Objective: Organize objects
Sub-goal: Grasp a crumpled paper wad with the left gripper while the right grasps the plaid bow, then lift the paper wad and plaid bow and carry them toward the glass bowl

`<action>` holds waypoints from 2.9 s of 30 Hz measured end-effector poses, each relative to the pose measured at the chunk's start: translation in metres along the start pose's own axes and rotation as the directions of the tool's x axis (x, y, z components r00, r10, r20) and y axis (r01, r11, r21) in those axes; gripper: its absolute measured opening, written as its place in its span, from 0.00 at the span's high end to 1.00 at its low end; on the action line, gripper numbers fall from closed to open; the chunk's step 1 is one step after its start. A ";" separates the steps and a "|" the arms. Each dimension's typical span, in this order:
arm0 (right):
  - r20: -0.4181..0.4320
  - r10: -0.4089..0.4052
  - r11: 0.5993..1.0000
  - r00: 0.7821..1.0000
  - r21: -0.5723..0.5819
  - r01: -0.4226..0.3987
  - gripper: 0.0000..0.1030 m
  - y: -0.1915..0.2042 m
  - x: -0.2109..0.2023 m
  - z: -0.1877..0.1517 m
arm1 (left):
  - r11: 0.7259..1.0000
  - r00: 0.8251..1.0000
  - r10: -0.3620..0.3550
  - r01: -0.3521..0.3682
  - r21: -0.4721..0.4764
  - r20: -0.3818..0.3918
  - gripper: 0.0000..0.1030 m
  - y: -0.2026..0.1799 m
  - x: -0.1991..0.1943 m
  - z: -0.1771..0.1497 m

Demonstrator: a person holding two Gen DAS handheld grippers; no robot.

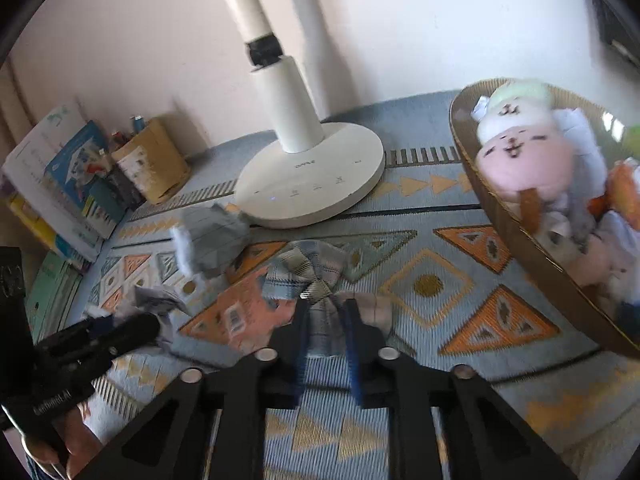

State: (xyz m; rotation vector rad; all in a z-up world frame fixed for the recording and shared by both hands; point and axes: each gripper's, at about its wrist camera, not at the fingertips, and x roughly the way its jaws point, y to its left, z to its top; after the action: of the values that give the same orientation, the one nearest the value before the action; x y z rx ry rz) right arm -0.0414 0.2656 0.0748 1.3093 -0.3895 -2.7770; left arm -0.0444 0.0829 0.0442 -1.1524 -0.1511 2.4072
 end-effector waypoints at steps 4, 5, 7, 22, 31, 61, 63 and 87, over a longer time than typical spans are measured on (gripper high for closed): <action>-0.029 -0.004 1.000 1.000 -0.018 0.004 0.84 -0.001 -0.014 -0.021 | 0.996 0.995 0.083 -0.082 -0.022 0.050 0.70 0.014 -0.025 -0.022; -0.039 -0.001 1.000 0.999 -0.011 0.001 0.81 -0.002 -0.012 -0.022 | 0.995 0.994 0.087 -0.085 -0.044 0.058 0.70 0.020 -0.027 -0.027; -0.069 0.003 1.000 0.998 0.013 -0.002 0.76 -0.006 -0.007 -0.020 | 0.991 0.992 0.104 -0.098 -0.087 0.071 0.70 0.033 -0.026 -0.034; -0.048 -0.127 0.985 0.991 -0.122 0.121 0.76 0.015 0.011 -0.018 | 0.993 0.994 0.057 -0.047 -0.111 0.097 0.69 0.040 -0.026 -0.033; -0.128 -0.025 0.995 0.991 0.094 0.037 0.44 -0.013 -0.025 -0.056 | 0.994 0.993 0.067 -0.058 -0.094 0.094 0.69 0.037 -0.026 -0.034; 0.167 -0.233 0.970 0.958 -0.036 0.242 0.72 0.009 -0.052 -0.072 | 0.994 0.991 0.105 -0.101 -0.049 0.083 0.69 0.028 -0.020 -0.036; 0.169 -0.246 0.966 0.955 -0.040 0.256 0.72 0.010 -0.052 -0.072 | 0.992 0.989 0.124 -0.122 -0.031 0.086 0.69 0.025 -0.019 -0.037; 0.220 -0.222 0.967 0.950 -0.079 0.244 0.72 0.018 -0.058 -0.076 | 0.987 0.984 0.157 -0.154 -0.033 0.085 0.69 0.025 -0.018 -0.037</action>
State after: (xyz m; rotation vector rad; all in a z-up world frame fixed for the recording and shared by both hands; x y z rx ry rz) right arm 0.0527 0.2415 0.0762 1.1094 -0.0967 -3.0953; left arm -0.0156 0.0488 0.0259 -1.1077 -0.1249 2.6017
